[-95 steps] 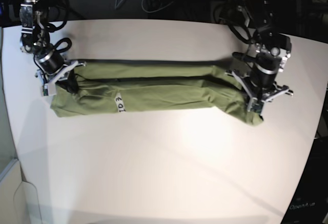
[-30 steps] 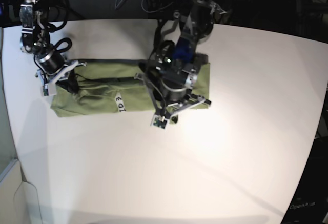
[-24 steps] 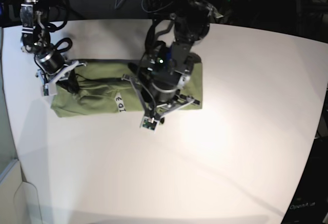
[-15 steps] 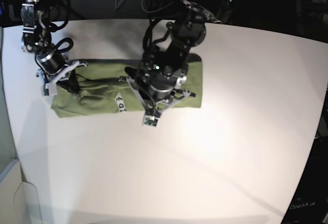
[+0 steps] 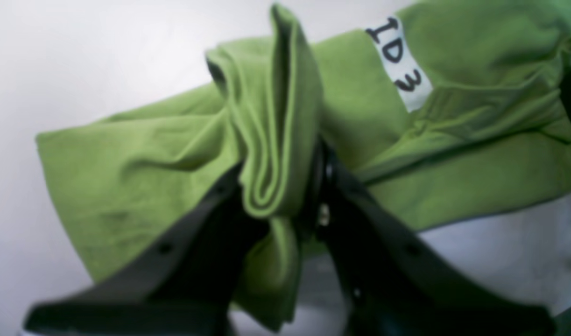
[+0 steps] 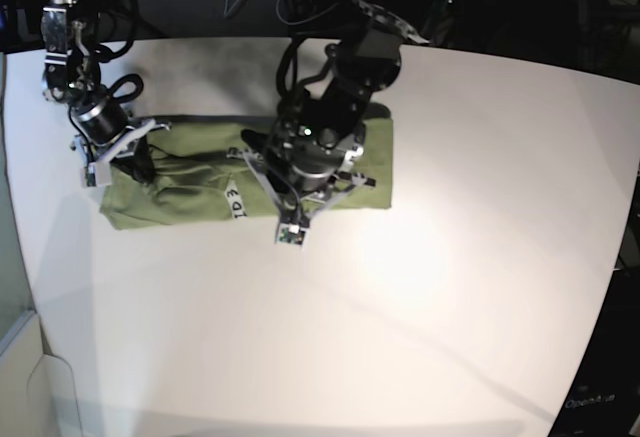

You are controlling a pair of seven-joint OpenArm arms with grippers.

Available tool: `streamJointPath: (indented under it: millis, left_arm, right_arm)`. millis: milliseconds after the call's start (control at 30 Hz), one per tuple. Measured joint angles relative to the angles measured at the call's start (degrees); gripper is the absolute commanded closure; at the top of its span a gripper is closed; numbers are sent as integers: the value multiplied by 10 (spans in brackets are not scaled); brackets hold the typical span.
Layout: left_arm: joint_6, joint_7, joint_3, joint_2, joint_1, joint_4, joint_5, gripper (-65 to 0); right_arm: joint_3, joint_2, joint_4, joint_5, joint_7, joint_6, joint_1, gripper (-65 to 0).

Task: Fold the T-shirt properly
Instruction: 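Fold the strip end toward the middle with the left gripper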

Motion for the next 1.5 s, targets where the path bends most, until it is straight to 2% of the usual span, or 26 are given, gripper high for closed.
streamJointPath:
  millis: [267, 467, 633, 867, 967, 1200, 1267, 1367, 1500]
  left_arm:
    - [0, 0, -3, 0, -3, 61, -2, -12]
    - [2, -11, -3, 0, -3, 53, 1, -12]
    - [58, -40, -3, 0, -3, 37, -2, -16]
    - [57, -41, -1, 0, -3, 37, -4, -20]
    - [57, -41, -1, 0, -3, 37, -4, -85]
    - [56, -41, 8, 0, -3, 39, -5, -334]
    - [56, -42, 24, 0, -3, 41, -6, -385]
    - [54, -45, 48, 0, -3, 41, -8, -394]
    - [54, -80, 59, 0, 0, 50, -9, -394]
  right_arm:
    - [0, 0, 0, 0, 0, 0, 0, -9]
    - [0, 0, 0, 0, 0, 0, 0, -9]
    - [0, 0, 0, 0, 0, 0, 0, -9]
    - [0, 0, 0, 0, 0, 0, 0, -9]
    - [0, 0, 0, 0, 0, 0, 0, -9]
    - [0, 0, 0, 0, 0, 0, 0, -9]
    - [0, 0, 0, 0, 0, 0, 0, -9]
    - [0, 0, 0, 0, 0, 0, 0, -9]
    - [0, 0, 0, 0, 0, 0, 0, -9]
